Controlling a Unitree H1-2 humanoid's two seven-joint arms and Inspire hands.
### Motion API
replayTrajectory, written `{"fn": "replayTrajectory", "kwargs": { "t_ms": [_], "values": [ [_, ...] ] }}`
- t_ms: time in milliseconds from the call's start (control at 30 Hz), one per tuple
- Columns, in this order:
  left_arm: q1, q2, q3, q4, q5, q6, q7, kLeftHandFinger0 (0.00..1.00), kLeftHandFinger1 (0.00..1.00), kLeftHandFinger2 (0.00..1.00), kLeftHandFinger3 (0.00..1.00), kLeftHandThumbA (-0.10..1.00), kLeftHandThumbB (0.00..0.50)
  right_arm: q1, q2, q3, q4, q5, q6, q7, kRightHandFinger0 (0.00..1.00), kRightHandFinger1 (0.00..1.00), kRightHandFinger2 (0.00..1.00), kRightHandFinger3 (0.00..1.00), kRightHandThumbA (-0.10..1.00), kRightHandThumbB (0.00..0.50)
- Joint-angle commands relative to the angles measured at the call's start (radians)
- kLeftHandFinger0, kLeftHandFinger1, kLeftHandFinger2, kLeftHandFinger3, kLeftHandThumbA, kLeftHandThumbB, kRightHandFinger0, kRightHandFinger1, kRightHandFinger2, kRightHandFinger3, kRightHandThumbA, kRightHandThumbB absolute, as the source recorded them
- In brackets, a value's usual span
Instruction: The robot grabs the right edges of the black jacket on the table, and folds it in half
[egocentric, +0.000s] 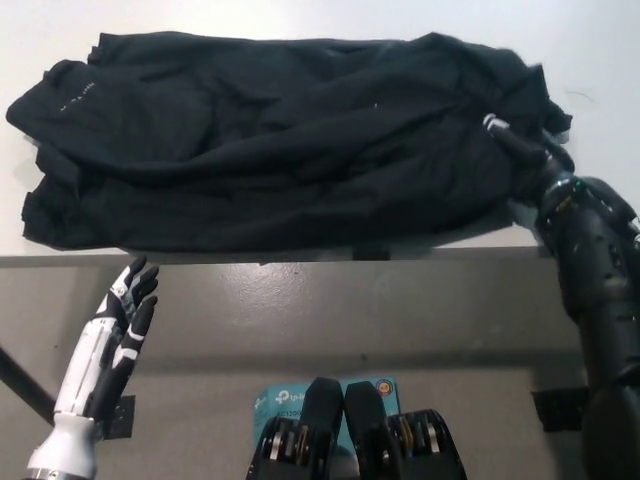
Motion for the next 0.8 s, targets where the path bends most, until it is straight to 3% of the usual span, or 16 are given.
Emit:
{"fn": "replayTrajectory", "kwargs": {
  "t_ms": [0, 33, 67, 100, 133, 167, 200, 233, 333, 433, 600, 667, 767],
  "values": [
    [-0.011, 0.017, 0.011, -0.032, 0.001, 0.001, -0.008, 1.0, 1.0, 1.0, 1.0, 0.91, 0.093, -0.069, -0.015, -0.047, -0.025, -0.012, -0.095, -0.076, 0.0, 0.3, 0.77, 0.34, -0.1, 0.121],
    [-0.011, 0.017, 0.011, -0.032, -0.001, 0.0, -0.008, 1.0, 1.0, 1.0, 1.0, 0.91, 0.092, -0.071, -0.016, -0.055, -0.027, -0.008, -0.097, -0.081, 0.0, 0.3, 0.79, 0.36, -0.1, 0.126],
    [-0.011, 0.016, 0.011, -0.033, 0.001, 0.002, -0.007, 1.0, 1.0, 1.0, 1.0, 0.91, 0.097, -0.07, -0.015, -0.065, -0.039, -0.005, -0.106, -0.08, 0.0, 0.31, 0.8, 0.45, -0.1, 0.105],
    [-0.01, 0.017, 0.011, -0.034, 0.002, 0.003, -0.007, 1.0, 1.0, 1.0, 1.0, 0.92, 0.089, -0.071, -0.017, -0.071, -0.041, -0.004, -0.116, -0.077, 0.0, 0.33, 0.81, 0.64, -0.1, 0.103],
    [-0.009, 0.016, 0.01, -0.034, 0.004, 0.003, -0.007, 1.0, 1.0, 1.0, 1.0, 0.92, 0.087, -0.076, -0.021, -0.077, -0.043, -0.007, -0.131, -0.08, 0.0, 0.33, 0.83, 0.89, -0.1, 0.076],
    [-0.01, 0.016, 0.011, -0.034, 0.005, 0.002, -0.005, 1.0, 1.0, 1.0, 1.0, 0.92, 0.087, -0.078, -0.021, -0.081, -0.052, -0.011, -0.139, -0.088, 0.0, 0.33, 0.84, 0.95, -0.1, 0.073],
    [-0.01, 0.016, 0.01, -0.035, 0.008, 0.002, -0.004, 1.0, 1.0, 1.0, 1.0, 0.92, 0.085, -0.086, -0.025, -0.087, -0.049, -0.015, -0.149, -0.098, 0.0, 0.4, 0.9, 0.97, -0.1, 0.069],
    [-0.01, 0.014, 0.011, -0.036, 0.005, 0.004, -0.004, 1.0, 1.0, 1.0, 1.0, 0.92, 0.084, -0.099, -0.033, -0.099, -0.044, -0.011, -0.166, -0.106, 0.0, 0.38, 0.86, 0.96, -0.1, 0.088],
    [-0.009, 0.015, 0.01, -0.04, 0.002, 0.013, -0.007, 1.0, 1.0, 1.0, 1.0, 0.91, 0.084, -0.114, -0.046, -0.102, -0.054, -0.022, -0.18, -0.111, 0.0, 0.38, 0.87, 0.97, -0.1, 0.085],
    [-0.008, 0.016, 0.009, -0.039, 0.004, 0.008, -0.007, 1.0, 1.0, 1.0, 1.0, 0.92, 0.072, -0.145, -0.068, -0.095, -0.048, -0.043, -0.193, -0.126, 0.0, 0.39, 0.85, 0.97, -0.1, 0.128],
    [-0.01, 0.015, 0.009, -0.039, 0.005, 0.009, -0.007, 1.0, 1.0, 1.0, 1.0, 0.92, 0.071, -0.168, -0.082, -0.09, -0.043, -0.053, -0.197, -0.137, 0.0, 0.39, 0.82, 0.95, -0.1, 0.125],
    [-0.014, 0.016, 0.012, -0.045, 0.003, 0.018, -0.006, 1.0, 1.0, 1.0, 1.0, 0.92, 0.076, -0.214, -0.117, -0.049, -0.039, -0.099, -0.221, -0.121, 0.0, 0.41, 0.84, 0.87, -0.1, 0.12],
    [-0.015, 0.015, 0.013, -0.045, 0.001, 0.02, -0.005, 1.0, 1.0, 1.0, 1.0, 0.92, 0.077, -0.222, -0.123, -0.04, -0.031, -0.105, -0.227, -0.122, 0.0, 0.39, 0.84, 0.86, -0.1, 0.117]
  ]
}}
